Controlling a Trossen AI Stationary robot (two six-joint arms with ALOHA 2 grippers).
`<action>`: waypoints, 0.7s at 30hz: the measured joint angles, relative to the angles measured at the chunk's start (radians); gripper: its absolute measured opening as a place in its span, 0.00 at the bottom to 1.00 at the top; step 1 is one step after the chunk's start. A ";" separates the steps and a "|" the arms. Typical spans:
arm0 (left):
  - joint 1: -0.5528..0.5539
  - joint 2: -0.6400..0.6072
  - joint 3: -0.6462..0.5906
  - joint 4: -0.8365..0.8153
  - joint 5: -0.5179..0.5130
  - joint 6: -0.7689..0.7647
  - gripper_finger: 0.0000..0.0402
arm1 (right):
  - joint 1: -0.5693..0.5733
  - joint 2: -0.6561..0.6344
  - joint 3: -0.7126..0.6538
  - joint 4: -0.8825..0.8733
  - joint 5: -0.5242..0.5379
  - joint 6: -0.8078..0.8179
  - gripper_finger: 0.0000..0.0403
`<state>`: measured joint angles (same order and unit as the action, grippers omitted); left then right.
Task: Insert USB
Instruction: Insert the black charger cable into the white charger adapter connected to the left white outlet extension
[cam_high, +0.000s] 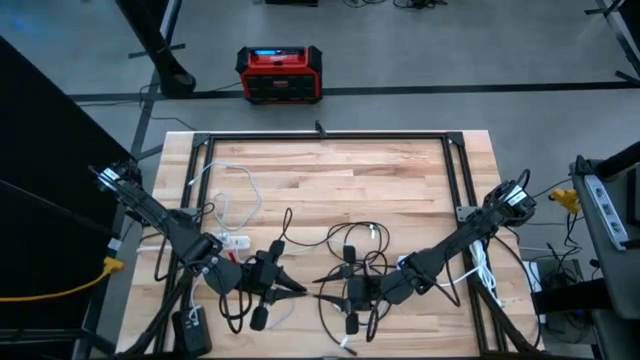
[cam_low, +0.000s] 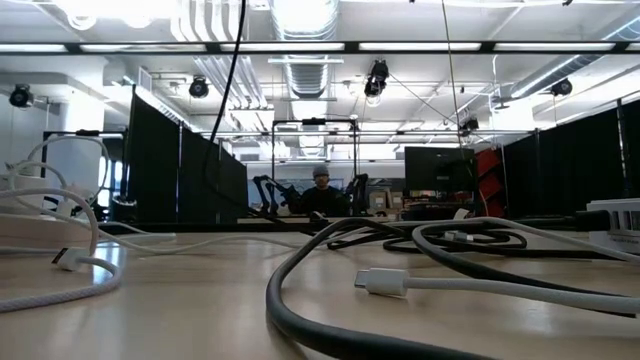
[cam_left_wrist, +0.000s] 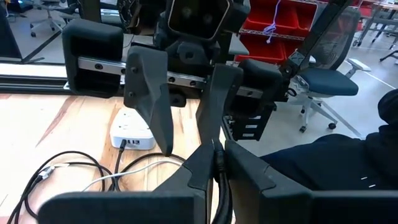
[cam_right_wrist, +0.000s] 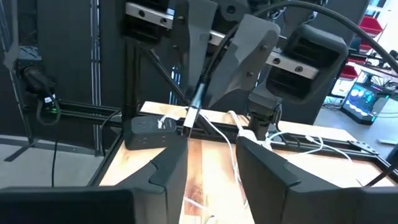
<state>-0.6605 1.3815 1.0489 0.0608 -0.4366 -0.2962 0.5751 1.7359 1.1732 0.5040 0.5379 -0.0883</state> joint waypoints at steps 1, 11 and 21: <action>0.000 0.000 0.000 0.000 0.000 0.000 0.06 | 0.000 0.000 0.000 0.004 -0.013 0.001 0.25; 0.000 0.000 0.000 0.000 -0.001 0.000 0.06 | -0.007 0.001 0.000 0.010 -0.100 0.016 0.27; 0.000 0.000 0.000 0.000 -0.002 0.000 0.06 | -0.026 0.002 0.027 0.005 -0.100 0.028 0.32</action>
<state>-0.6605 1.3815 1.0489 0.0605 -0.4385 -0.2966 0.5495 1.7378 1.2005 0.5094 0.4377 -0.0608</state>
